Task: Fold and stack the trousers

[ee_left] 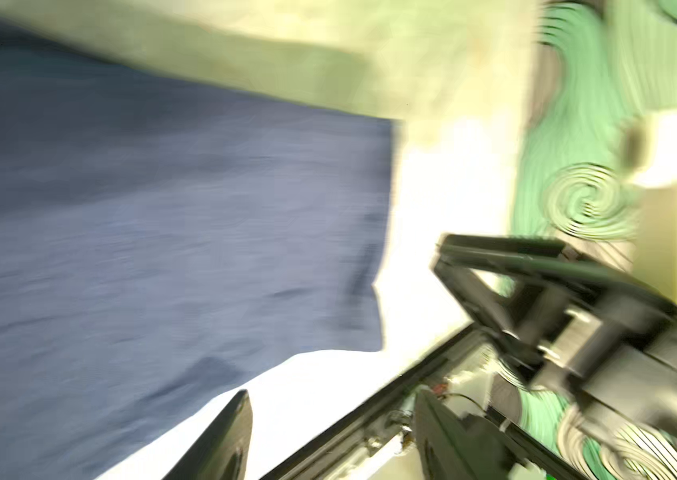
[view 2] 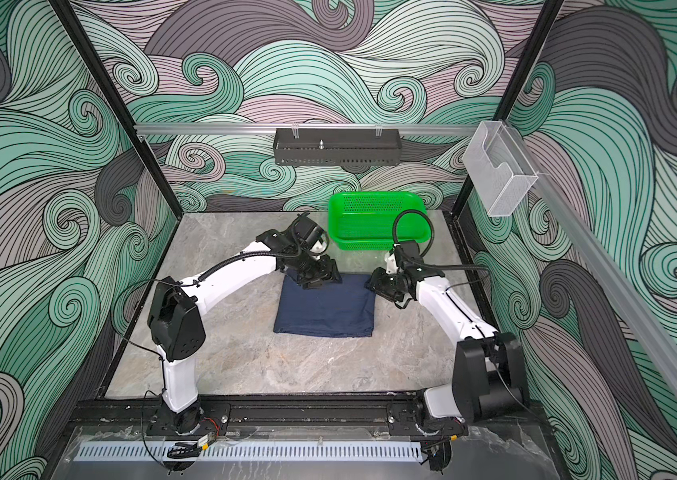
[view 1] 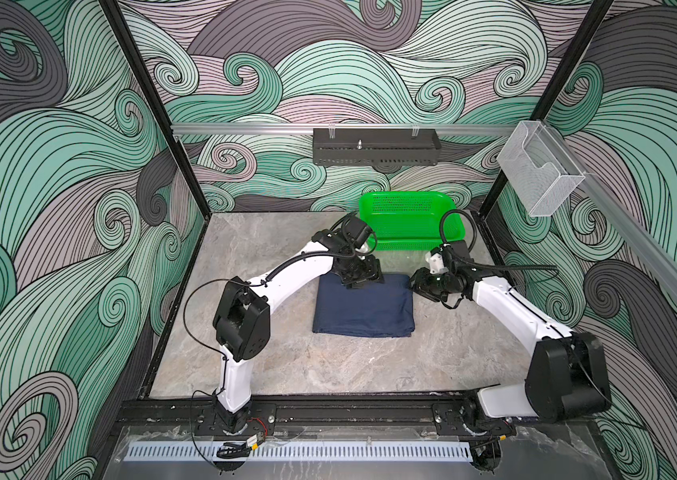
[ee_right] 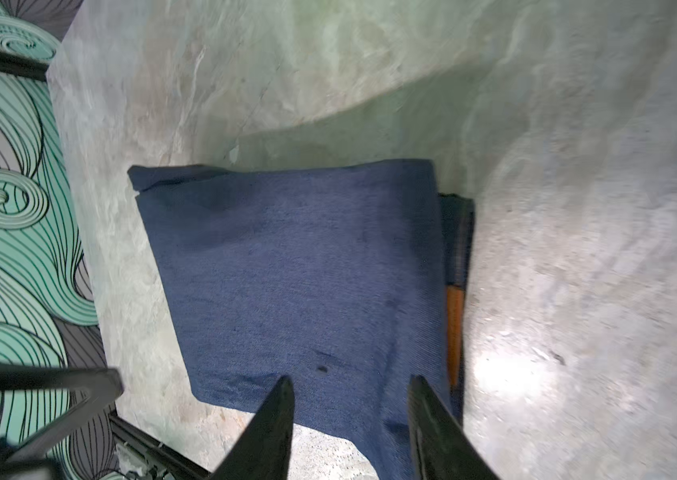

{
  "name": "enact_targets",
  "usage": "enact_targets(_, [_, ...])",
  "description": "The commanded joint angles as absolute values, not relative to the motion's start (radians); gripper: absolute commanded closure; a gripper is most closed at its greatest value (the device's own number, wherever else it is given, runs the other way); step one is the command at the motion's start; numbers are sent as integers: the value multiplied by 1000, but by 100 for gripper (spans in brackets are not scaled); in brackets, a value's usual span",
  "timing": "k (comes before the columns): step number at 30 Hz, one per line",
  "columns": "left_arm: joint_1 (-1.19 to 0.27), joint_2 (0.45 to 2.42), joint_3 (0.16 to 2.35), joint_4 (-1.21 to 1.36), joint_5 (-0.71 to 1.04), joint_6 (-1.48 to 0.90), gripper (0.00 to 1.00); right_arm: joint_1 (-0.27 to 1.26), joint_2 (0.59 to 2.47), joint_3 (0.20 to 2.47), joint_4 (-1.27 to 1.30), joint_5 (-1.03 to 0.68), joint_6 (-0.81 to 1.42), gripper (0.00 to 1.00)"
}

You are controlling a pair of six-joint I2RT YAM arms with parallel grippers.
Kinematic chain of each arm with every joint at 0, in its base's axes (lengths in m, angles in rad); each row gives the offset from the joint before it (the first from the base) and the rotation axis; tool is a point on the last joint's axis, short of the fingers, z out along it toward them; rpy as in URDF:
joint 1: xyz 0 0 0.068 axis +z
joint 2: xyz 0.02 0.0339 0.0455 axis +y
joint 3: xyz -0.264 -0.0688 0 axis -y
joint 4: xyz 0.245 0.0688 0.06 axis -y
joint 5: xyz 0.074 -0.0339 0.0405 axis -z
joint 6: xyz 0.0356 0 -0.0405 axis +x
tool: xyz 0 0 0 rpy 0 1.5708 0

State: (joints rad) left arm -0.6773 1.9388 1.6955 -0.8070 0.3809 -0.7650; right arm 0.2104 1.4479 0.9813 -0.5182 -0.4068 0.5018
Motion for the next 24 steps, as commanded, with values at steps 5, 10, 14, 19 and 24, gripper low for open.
enact_targets(5, [-530, 1975, 1538, -855, 395, -613, 32, 216, 1608, 969, -502, -411, 470, 57])
enact_targets(10, [-477, 1993, 1465, -874, 385, -572, 30, 216, 1692, 971, -560, -317, 452, 52])
enact_targets(14, [-454, 2016, 1441, -876, 383, -551, 22, 218, 1739, 964, -578, -305, 457, 50])
enact_targets(19, [-450, 2054, 1444, -887, 386, -535, 20, 237, 1756, 956, -573, -301, 464, 48])
enact_targets(24, [-404, 2044, 1422, -913, 330, -526, 20, 278, 1782, 988, -584, -318, 464, 48])
